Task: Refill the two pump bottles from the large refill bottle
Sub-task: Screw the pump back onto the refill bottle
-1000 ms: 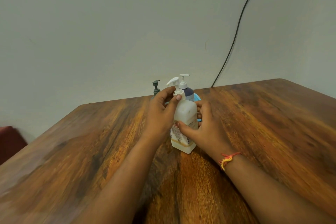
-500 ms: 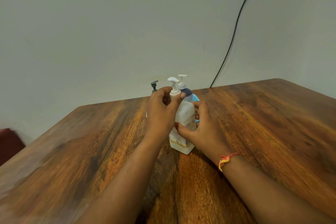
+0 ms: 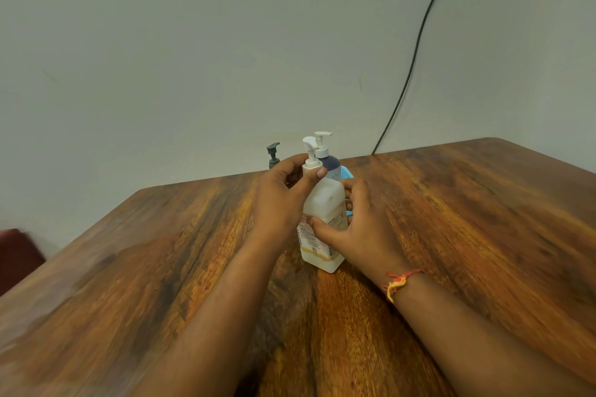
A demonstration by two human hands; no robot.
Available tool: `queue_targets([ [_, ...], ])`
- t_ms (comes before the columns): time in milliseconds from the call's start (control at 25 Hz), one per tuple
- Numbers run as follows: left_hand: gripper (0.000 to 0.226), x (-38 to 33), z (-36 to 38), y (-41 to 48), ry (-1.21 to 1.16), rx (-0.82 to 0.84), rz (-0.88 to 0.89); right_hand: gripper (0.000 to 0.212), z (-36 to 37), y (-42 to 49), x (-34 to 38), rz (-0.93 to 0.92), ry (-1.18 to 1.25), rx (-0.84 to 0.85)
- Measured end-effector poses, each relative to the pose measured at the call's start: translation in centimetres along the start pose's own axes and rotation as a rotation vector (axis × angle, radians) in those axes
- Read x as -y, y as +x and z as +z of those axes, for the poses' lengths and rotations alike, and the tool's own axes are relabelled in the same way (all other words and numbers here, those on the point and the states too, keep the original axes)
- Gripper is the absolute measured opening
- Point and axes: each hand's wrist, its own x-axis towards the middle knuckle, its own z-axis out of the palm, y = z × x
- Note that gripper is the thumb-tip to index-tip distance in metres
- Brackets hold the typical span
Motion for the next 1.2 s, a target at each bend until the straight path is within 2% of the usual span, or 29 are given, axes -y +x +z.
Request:
queue_targets([
  [280, 0.024, 1.0, -1.5, 0.5, -0.027, 0.152, -0.083, 0.068, -0.1, 0.0, 0.1, -0.006, -0.006, 0.001],
  [480, 0.029, 0.9, -1.8, 0.3, -0.079, 0.1, -0.038, 0.07, -0.2, 0.0, 0.1, 0.002, -0.03, -0.004],
  [720, 0.026, -0.2, -0.7, -0.3, -0.079, 0.153, -0.041, 0.066, -0.1, -0.1, 0.3, 0.008, -0.012, -0.001],
  [1000, 0.024, 0.2, 0.2, -0.2, -0.139, -0.014, -0.072, 0.067, 0.0, -0.1, 0.3, 0.006, -0.011, 0.0],
  [1200, 0.033, 0.4, 0.8, -0.2, -0.13, -0.108, -0.078, 0.067, 0.0, -0.2, 0.2, -0.001, 0.005, 0.003],
])
